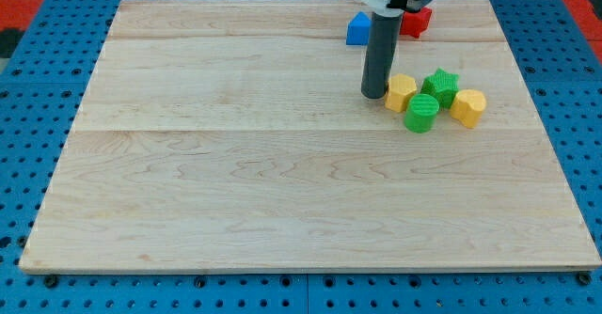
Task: Move your arm towards the red star
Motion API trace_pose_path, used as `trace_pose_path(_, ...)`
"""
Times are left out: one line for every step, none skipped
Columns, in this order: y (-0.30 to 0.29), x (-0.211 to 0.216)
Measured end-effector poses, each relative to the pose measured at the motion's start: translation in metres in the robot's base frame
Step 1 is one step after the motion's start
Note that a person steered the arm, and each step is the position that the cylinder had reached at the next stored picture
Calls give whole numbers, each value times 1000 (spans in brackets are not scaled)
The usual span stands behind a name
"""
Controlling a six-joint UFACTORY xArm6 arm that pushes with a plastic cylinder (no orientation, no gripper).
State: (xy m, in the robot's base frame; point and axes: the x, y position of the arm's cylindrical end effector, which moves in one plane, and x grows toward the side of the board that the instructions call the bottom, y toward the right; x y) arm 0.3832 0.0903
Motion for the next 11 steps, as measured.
trace_pose_path(0,0)
trace_pose_path(-17,-19)
trace_pose_path(-29,-47)
trace_pose_path(44,-57)
trace_pose_path(135,-65)
trace_pose_path(183,-84)
trace_pose_path(186,-105)
trace_pose_path(186,-121)
trace_pose_path(186,-129)
trace_pose_path(180,-132)
trace_pose_path(146,-132)
